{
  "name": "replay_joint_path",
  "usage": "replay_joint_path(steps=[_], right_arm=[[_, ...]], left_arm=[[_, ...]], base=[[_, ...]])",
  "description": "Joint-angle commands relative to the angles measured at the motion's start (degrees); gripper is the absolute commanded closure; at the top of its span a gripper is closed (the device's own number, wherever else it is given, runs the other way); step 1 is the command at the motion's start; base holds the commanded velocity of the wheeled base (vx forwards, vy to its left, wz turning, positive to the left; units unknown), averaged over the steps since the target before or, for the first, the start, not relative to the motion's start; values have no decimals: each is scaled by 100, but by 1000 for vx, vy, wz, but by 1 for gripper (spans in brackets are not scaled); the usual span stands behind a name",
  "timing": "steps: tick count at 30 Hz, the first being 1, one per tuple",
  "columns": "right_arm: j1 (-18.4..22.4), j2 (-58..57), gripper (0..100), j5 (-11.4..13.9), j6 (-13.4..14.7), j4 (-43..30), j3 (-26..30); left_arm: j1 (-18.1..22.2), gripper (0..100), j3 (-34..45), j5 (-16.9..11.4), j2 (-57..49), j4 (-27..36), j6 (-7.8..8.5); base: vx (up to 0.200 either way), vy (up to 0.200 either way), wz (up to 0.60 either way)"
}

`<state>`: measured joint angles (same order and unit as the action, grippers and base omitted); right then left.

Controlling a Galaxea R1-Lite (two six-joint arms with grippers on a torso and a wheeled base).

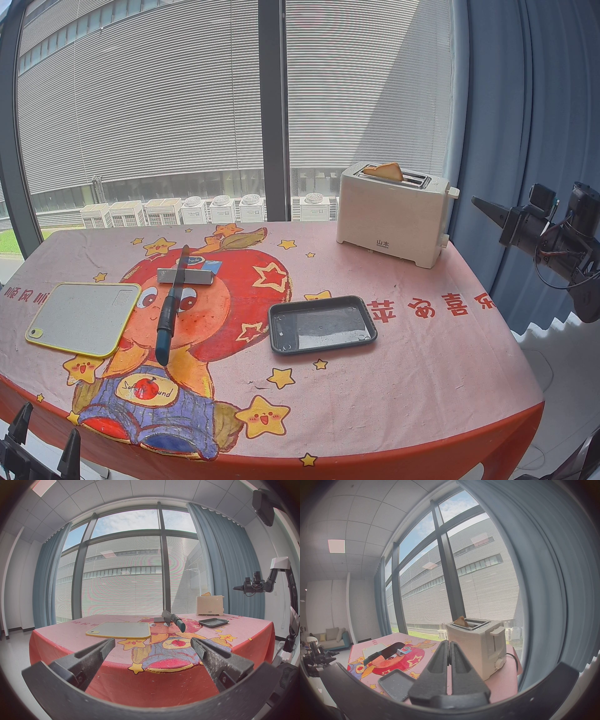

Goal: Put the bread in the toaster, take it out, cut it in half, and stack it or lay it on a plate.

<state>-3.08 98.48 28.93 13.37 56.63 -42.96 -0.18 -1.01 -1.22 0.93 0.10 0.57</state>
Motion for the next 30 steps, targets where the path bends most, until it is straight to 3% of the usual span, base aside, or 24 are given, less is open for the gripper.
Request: replay_joint_path(steps=[1,4,5,8,30], right_arm=[[159,515,100,25,-10,525,156],[203,770,100,52,25,1070,253],[212,972,100,95,69,1632,367],[212,1156,100,122,69,2037,464],[555,1332,100,131,34,1852,569]], left_arm=[[1,0,101,-1,-93,-1,-5],[1,0,101,-1,-93,-1,-5],[1,0,101,-1,-93,-1,-5],[1,0,101,-1,-93,-1,-5],[1,0,101,-1,-93,-1,-5]], base=[[0,0,0],[0,0,0],[0,0,0],[0,0,0],[0,0,0]])
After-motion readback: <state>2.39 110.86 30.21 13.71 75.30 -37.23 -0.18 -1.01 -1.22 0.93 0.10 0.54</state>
